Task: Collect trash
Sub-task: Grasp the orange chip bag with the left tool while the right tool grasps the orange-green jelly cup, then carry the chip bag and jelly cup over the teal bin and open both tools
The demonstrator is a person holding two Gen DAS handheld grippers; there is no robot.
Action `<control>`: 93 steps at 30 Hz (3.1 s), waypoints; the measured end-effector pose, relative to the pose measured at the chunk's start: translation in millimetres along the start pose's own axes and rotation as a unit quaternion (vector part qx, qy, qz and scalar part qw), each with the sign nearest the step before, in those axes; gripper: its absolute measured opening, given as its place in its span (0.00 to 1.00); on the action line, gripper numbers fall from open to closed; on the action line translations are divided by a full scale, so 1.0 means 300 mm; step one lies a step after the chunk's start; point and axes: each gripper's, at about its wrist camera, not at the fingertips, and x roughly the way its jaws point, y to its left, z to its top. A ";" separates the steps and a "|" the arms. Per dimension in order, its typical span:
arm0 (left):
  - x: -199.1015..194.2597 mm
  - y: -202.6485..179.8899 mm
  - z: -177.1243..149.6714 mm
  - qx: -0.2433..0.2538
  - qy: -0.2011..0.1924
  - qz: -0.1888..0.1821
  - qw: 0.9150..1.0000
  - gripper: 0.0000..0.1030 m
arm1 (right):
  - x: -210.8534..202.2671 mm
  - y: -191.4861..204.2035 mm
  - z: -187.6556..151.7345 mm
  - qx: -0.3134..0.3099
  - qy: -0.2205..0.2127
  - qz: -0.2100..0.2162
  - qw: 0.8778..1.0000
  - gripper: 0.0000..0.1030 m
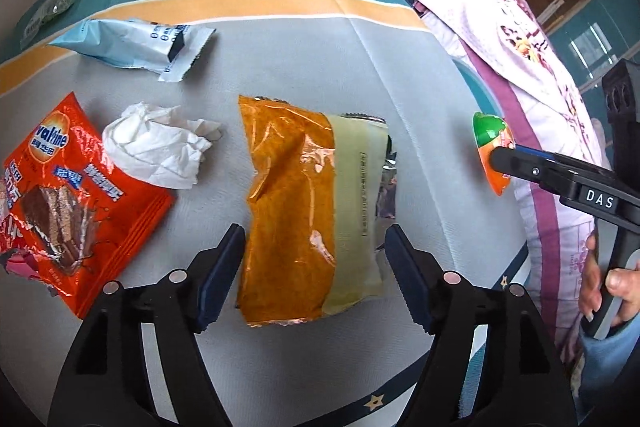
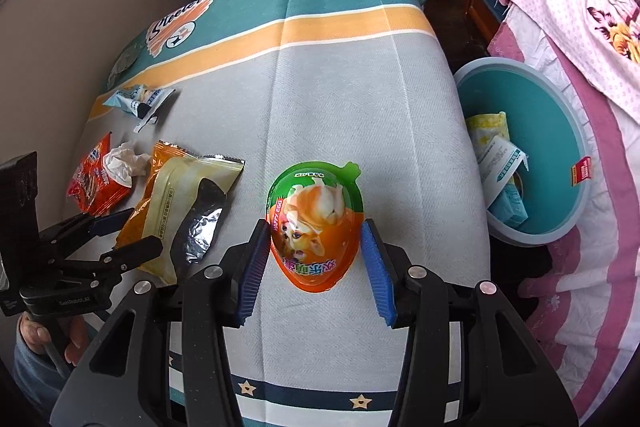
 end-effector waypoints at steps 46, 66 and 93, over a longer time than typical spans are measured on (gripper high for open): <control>0.155 -0.700 0.343 0.129 -0.041 0.013 0.991 0.44 | -0.308 -0.641 0.084 0.126 -0.145 -0.030 0.981 0.43; 0.415 -0.904 0.443 0.162 0.013 -0.013 0.987 0.46 | -0.269 -0.833 0.119 0.165 -0.130 -0.054 0.976 0.43; 0.337 -0.719 0.462 0.099 -0.019 -0.006 0.995 0.86 | -0.118 -0.742 0.181 0.146 -0.076 -0.058 0.985 0.44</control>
